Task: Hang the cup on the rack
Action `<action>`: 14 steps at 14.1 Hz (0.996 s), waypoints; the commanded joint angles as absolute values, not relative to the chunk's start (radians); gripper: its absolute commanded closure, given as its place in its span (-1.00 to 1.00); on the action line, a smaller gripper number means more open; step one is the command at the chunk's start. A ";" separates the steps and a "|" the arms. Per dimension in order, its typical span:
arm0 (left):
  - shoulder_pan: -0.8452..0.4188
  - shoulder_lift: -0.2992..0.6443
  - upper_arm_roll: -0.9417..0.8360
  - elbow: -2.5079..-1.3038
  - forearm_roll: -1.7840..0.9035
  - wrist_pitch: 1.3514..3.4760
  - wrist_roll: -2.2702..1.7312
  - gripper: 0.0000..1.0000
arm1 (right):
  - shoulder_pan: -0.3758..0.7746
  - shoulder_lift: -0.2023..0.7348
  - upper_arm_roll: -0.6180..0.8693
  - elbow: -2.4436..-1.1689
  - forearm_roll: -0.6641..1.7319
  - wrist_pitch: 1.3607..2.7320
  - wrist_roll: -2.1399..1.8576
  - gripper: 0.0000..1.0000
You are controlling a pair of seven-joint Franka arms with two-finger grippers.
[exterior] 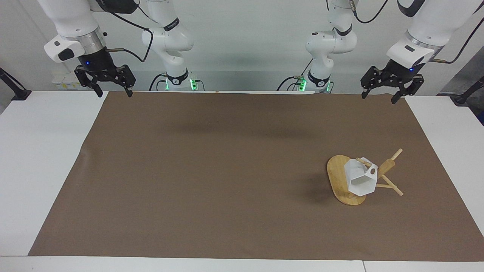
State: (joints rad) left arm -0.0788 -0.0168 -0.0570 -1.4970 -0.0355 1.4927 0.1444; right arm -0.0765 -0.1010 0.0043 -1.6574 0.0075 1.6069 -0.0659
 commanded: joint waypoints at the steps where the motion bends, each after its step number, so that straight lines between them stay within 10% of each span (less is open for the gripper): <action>1: -0.133 -0.025 0.003 -1.477 -0.006 1.453 0.144 -1.00 | -0.092 -0.127 0.009 -1.686 0.029 1.608 -0.084 -1.00; 14: -0.129 -0.049 0.012 -1.520 -0.005 1.399 0.069 -1.00 | -0.092 -0.127 0.009 -1.686 0.029 1.608 -0.084 -1.00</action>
